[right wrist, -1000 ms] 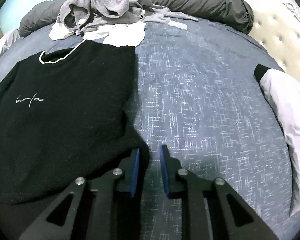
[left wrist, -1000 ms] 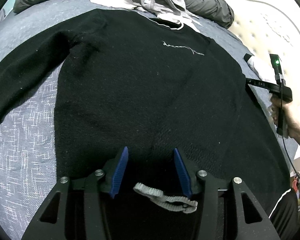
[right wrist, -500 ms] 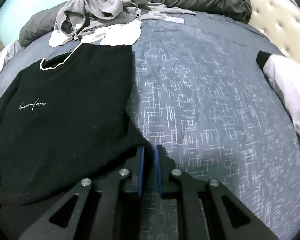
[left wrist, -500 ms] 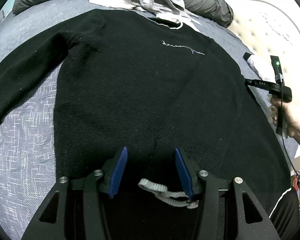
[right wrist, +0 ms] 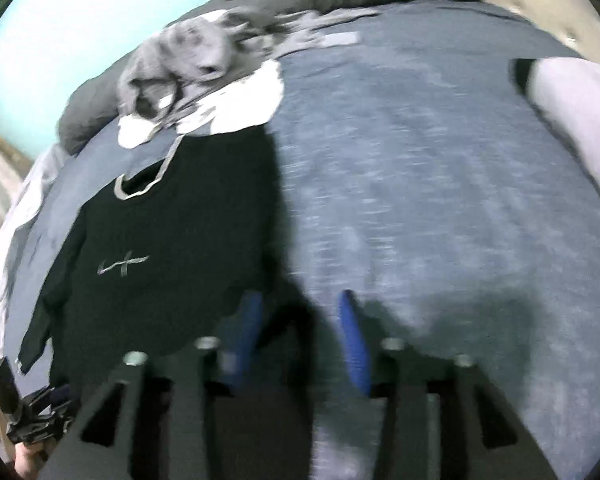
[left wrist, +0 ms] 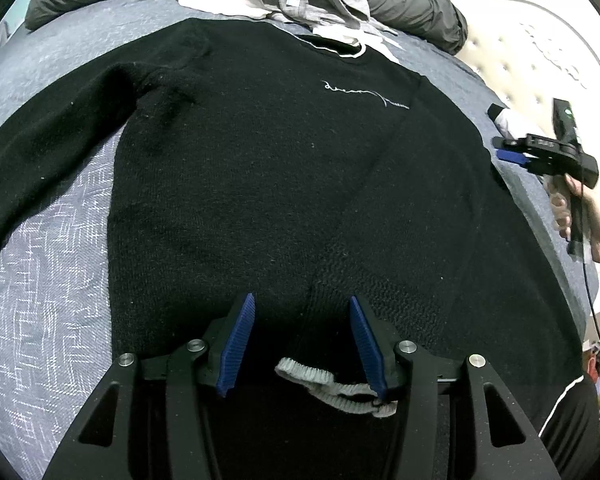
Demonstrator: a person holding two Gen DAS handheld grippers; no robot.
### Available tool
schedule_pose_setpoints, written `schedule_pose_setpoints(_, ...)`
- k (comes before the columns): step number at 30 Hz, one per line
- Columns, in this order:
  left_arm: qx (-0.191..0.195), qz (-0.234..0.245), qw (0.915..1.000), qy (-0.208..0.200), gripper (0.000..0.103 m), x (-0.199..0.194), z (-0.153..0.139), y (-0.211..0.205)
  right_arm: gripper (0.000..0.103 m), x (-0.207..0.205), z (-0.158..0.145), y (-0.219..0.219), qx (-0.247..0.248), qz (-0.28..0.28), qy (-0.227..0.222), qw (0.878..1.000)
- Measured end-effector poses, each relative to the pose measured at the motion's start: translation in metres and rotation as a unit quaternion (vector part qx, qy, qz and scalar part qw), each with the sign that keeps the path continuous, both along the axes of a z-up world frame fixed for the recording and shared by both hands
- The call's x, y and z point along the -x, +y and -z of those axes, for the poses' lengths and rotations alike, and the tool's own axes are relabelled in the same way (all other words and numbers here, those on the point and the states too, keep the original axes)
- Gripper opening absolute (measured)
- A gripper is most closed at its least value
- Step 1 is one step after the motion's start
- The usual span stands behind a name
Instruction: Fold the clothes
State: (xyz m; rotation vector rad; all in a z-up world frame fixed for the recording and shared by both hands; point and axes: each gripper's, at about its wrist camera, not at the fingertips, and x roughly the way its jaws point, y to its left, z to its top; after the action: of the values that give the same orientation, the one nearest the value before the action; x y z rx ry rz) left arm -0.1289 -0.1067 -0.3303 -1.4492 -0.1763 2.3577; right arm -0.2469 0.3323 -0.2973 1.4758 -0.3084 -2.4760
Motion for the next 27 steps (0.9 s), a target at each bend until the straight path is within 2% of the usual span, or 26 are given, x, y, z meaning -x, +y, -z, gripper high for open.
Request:
schedule_pose_setpoints(3,-0.002,0.000,1.0000,-0.001,0.053,0.000,0.000,-0.001,0.041,0.009,0.013,-0.010,-0.011,-0.007,-0.020,1.000)
schedule_pose_setpoints(4,-0.003,0.001,1.0000,-0.002,0.053,0.000,0.000,-0.001,0.027,0.011,0.017,-0.009,-0.008,-0.004,-0.025,1.000)
schedule_pose_setpoints(7,-0.005,0.001,1.0000,-0.003,0.053,0.001,0.000,-0.001,0.015,0.010,0.021,-0.004,0.008,0.010,-0.023,1.000)
schedule_pose_setpoints(11,-0.001,0.004,1.0000,-0.001,0.055,0.000,0.000,0.000,0.010,0.003,0.024,0.011,0.043,0.051,-0.015,0.998)
schedule_pose_setpoints(18,0.001,0.005,1.0000,0.001,0.057,-0.002,0.001,0.001,0.010,-0.002,0.028,0.021,0.085,0.102,-0.012,0.991)
schedule_pose_setpoints(21,0.000,0.005,1.0000,0.000,0.057,-0.002,0.000,0.001,0.015,0.002,0.021,0.017,0.072,0.087,-0.004,0.994)
schedule_pose_setpoints(24,0.000,0.004,1.0000,0.000,0.057,-0.002,0.001,0.001,0.015,0.006,0.006,0.010,0.045,0.070,0.019,0.996)
schedule_pose_setpoints(25,0.001,0.004,1.0000,0.000,0.057,-0.002,0.001,0.002,0.019,0.009,0.004,0.008,0.044,0.063,0.019,0.997)
schedule_pose_setpoints(26,0.001,0.004,1.0000,0.000,0.057,-0.002,0.001,0.002,0.031,0.013,0.003,0.005,0.043,0.055,0.016,0.997)
schedule_pose_setpoints(27,0.001,0.004,1.0000,-0.001,0.058,-0.002,0.000,0.002,0.034,0.018,0.004,0.002,0.036,0.047,0.009,0.998)
